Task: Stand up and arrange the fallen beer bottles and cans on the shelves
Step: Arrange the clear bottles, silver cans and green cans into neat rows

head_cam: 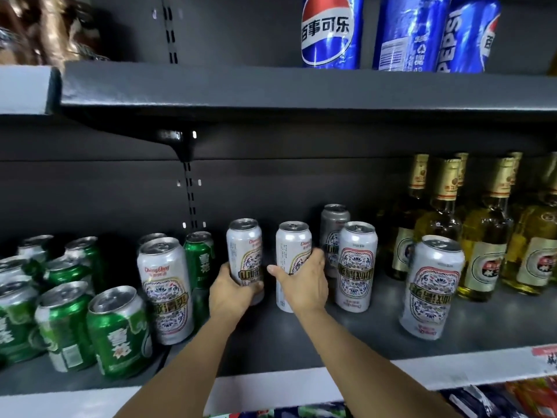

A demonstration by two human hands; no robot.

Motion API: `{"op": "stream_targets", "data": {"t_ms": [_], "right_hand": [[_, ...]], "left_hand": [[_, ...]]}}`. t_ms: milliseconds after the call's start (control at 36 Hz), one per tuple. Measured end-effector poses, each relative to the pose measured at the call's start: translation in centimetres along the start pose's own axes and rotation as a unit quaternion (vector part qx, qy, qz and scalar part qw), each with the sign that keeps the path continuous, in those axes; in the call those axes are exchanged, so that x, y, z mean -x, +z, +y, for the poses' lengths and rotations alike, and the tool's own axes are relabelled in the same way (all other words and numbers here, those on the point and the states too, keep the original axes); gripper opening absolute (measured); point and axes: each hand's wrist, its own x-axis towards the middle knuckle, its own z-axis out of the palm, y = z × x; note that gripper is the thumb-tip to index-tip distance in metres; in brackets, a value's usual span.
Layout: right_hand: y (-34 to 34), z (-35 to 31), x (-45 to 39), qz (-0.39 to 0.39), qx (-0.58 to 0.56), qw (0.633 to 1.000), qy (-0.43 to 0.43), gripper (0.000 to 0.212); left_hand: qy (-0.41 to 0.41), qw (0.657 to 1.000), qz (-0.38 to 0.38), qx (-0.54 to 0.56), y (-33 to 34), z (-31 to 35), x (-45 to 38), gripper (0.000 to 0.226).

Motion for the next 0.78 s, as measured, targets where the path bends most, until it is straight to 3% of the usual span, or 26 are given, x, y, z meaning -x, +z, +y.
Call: {"op": "stream_targets", "data": {"t_ms": [222, 361, 472, 778], "right_hand": [[1.4, 2.2, 0.5, -0.041, 0.011, 0.999, -0.003, 0.089], [1.1, 3.8, 0.4, -0.079, 0.044, 0.996, 0.018, 0.072], [1.5, 3.5, -1.1, -0.071, 0.065, 0.995, 0.027, 0.065], [4.0, 2.5, -4.9, -0.069, 0.11, 0.991, 0.017, 0.078]], "left_hand": [[0.025, 0.999, -0.024, 0.014, 0.6, -1.3, -1.9, 0.058], [0.026, 0.999, -0.019, 0.026, 0.9, -1.7, -1.9, 0.059], [0.034, 0.999, -0.014, 0.024, 1.1, -2.0, -1.8, 0.063], [0.049, 0.999, -0.009, 0.004, 0.9, -2.0, -1.6, 0.064]]}}
